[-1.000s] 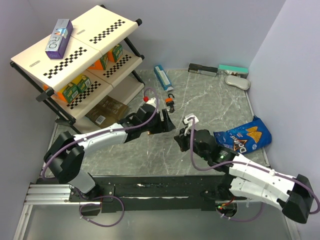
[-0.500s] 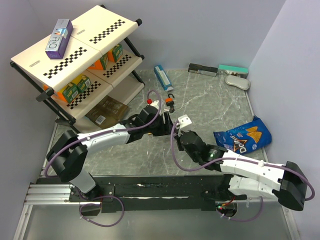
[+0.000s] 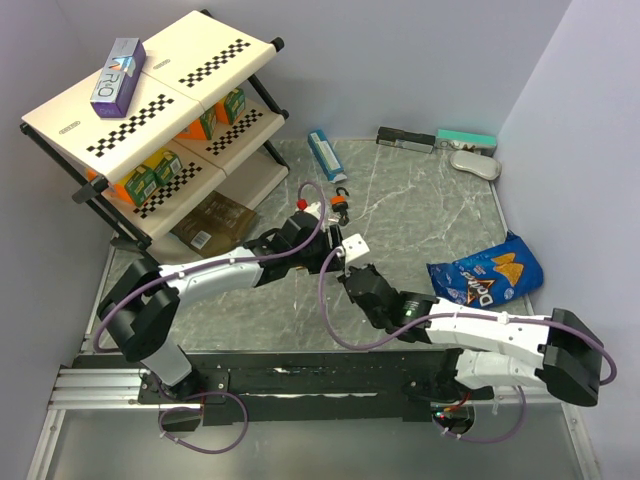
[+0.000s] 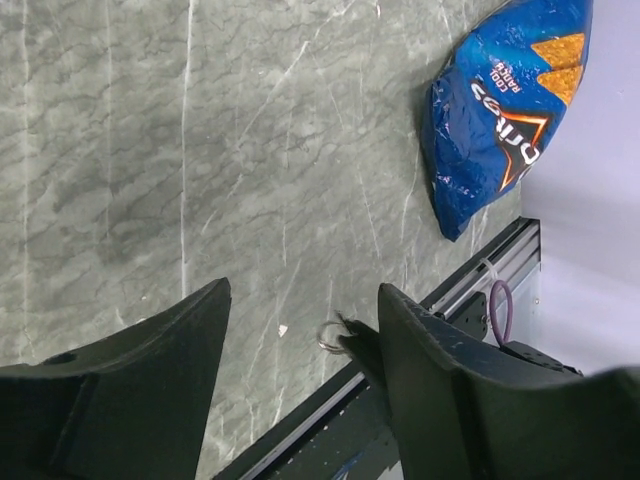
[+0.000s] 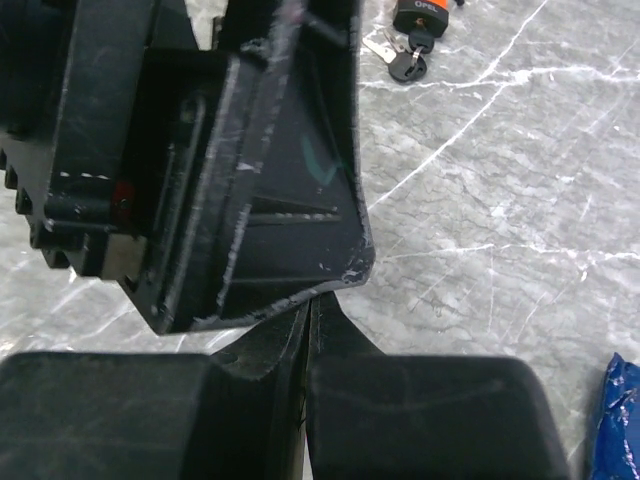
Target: Unlock with the key
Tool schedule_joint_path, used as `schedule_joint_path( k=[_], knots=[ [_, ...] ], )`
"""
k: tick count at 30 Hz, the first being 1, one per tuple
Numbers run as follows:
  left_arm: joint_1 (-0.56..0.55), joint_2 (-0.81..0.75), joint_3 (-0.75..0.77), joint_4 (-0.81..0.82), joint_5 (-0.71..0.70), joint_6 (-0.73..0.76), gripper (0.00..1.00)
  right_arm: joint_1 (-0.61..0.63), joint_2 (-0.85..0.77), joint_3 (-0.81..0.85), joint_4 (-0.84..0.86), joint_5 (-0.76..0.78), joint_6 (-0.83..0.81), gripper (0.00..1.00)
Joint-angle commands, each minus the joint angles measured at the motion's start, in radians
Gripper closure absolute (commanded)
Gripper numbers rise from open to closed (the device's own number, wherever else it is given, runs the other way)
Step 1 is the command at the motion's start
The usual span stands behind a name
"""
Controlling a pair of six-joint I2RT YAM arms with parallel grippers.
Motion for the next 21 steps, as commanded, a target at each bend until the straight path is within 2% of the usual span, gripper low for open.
schedule_joint_path(
  k=[1,6,11,21],
  knots=[
    [-0.012,0.013,0.04,0.014,0.03,-0.016,0.39,0.024,0.037,0.064,0.054,0.096,-0.033,1.0],
    [-0.014,0.016,0.039,0.042,0.044,-0.017,0.6,0.037,0.08,0.079,0.063,0.14,-0.033,1.0],
    [-0.015,0.021,0.036,0.048,0.054,-0.022,0.63,0.044,0.096,0.08,0.076,0.165,-0.027,1.0],
    [-0.017,0.033,0.034,0.069,0.087,-0.034,0.76,0.047,0.14,0.085,0.103,0.216,-0.013,1.0]
  ],
)
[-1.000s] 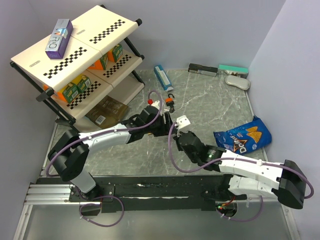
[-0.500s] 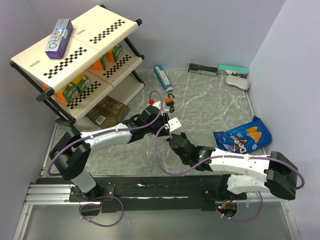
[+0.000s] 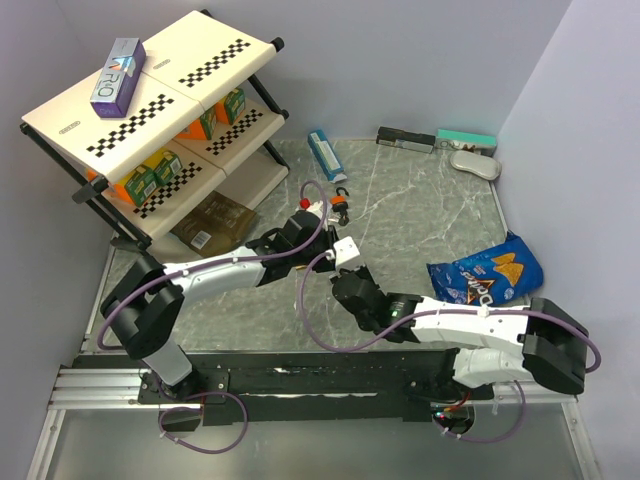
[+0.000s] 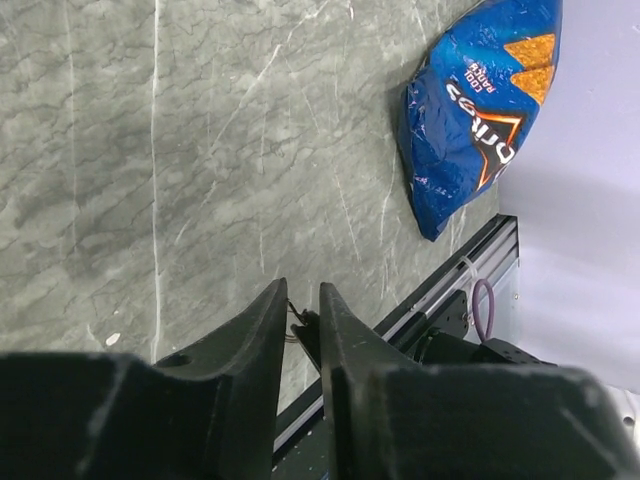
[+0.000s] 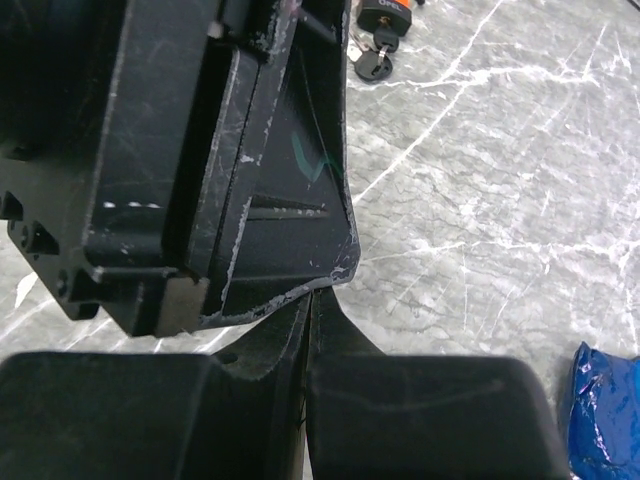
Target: Unlock with the key
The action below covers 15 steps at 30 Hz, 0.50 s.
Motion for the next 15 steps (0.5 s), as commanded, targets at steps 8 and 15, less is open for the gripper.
schedule_joint_path(
  k=[8,15],
  knots=[
    [-0.016,0.024,0.021,0.037,0.049,-0.034,0.99,0.009,0.051,0.075,0.062,0.047,0.002,1.0],
    [0.006,-0.022,0.009,0.035,-0.063,-0.005,0.99,0.005,0.015,0.054,0.037,-0.057,0.018,0.77]
  ],
)
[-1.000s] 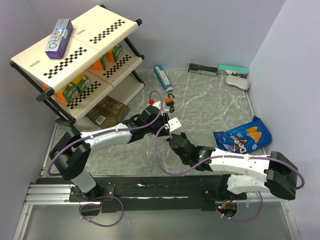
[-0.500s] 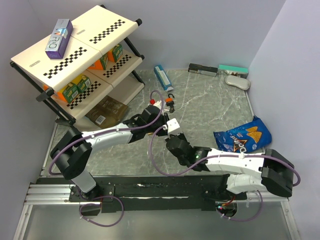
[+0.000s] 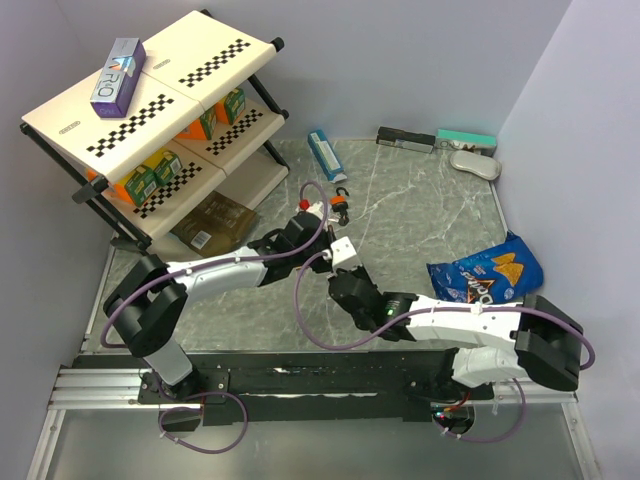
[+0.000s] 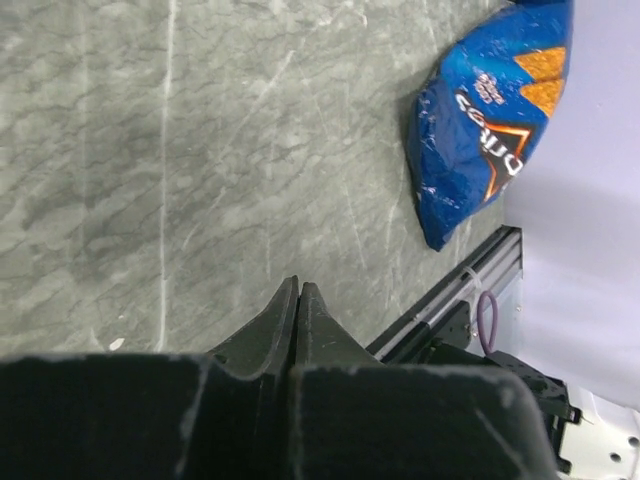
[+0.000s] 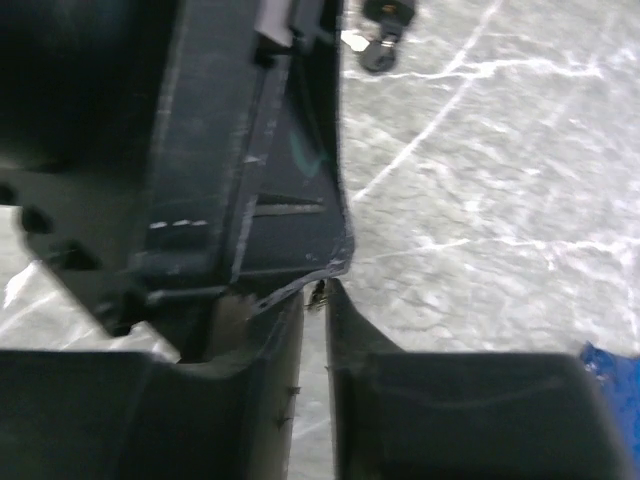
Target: Unlock with the key
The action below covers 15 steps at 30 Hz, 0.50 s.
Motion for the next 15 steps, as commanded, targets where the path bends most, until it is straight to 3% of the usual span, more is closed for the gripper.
schedule_joint_path(
  k=[1,3,6,9,11,15],
  knots=[
    [0.012,-0.048,0.007,0.016,-0.054,0.023,0.99,-0.005,-0.052,0.032,0.044,-0.084,0.012,0.65],
    [0.04,-0.049,0.003,0.018,-0.059,0.034,0.99,-0.015,-0.069,0.012,0.047,-0.143,0.021,0.56],
    [0.071,-0.049,-0.004,0.01,-0.074,0.066,0.99,-0.046,-0.115,-0.018,0.059,-0.232,0.035,0.33],
    [0.101,-0.054,-0.008,-0.01,-0.083,0.086,0.99,-0.092,-0.188,-0.066,0.088,-0.348,0.041,0.23],
    [0.121,-0.066,-0.031,0.016,-0.079,0.092,0.99,-0.168,-0.254,-0.109,0.116,-0.434,0.067,0.21],
    [0.143,-0.141,-0.114,0.152,-0.003,0.152,0.99,-0.369,-0.384,-0.201,0.211,-0.885,0.13,0.19]
  ],
)
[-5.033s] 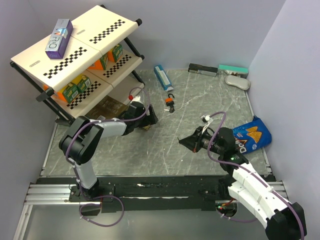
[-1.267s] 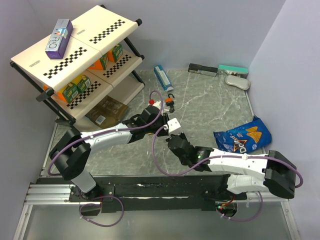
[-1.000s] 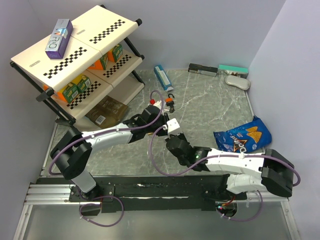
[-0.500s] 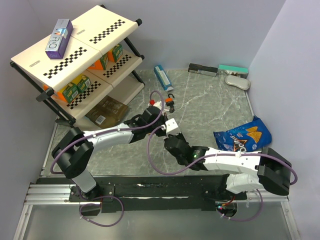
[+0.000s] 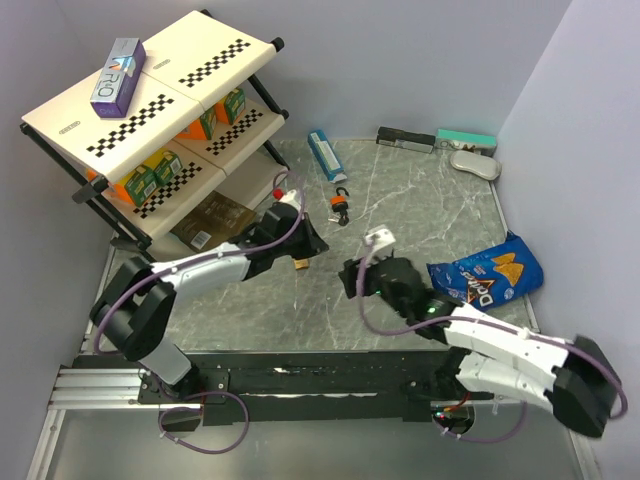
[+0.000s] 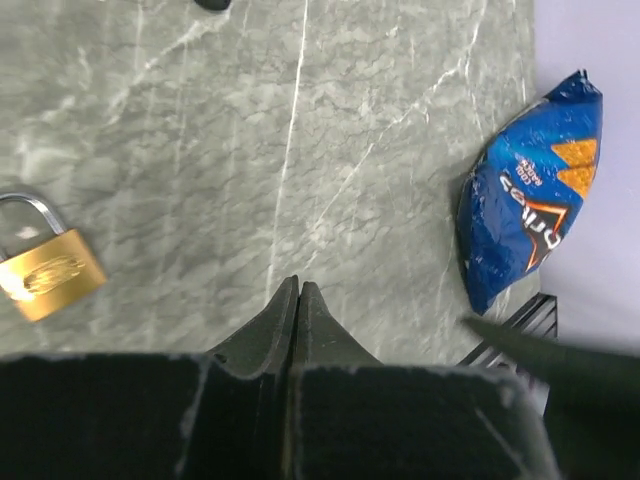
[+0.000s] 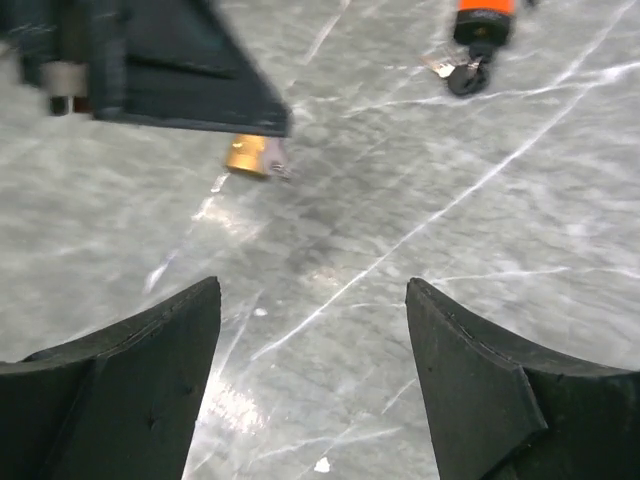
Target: Unlock with the key
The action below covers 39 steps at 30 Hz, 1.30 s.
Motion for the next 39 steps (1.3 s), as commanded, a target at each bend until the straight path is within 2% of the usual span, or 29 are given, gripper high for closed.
schedule_joint_path(
  k=[1,2,7,8,12,18,24,39],
  knots=[
    [0.016,-0.111,-0.082,0.166,0.091,0.086,0.99,-0.188,-0.127,-0.087,0.138,-0.496,0.099,0.19],
    [0.024,-0.125,-0.111,0.189,0.111,0.099,0.99,-0.252,-0.138,-0.098,0.175,-0.558,0.116,0.2],
    [0.053,-0.2,-0.211,0.423,0.307,0.15,0.99,-0.4,-0.144,-0.161,0.345,-0.924,0.26,0.25],
    [0.063,-0.203,-0.225,0.445,0.403,0.158,0.99,-0.42,-0.136,-0.167,0.376,-0.967,0.283,0.27],
    [0.071,-0.216,-0.242,0.507,0.54,0.187,0.99,-0.492,-0.095,-0.189,0.563,-1.126,0.399,0.32],
    [0.073,-0.222,-0.289,0.689,0.723,0.132,0.99,-0.509,-0.082,-0.167,0.569,-1.19,0.393,0.45],
    [0.071,-0.207,-0.3,0.792,0.797,0.095,0.99,-0.509,-0.067,-0.167,0.589,-1.218,0.398,0.56],
    [0.068,-0.19,-0.292,0.761,0.812,0.115,0.99,-0.505,0.016,-0.184,0.829,-1.267,0.539,0.76]
  ],
)
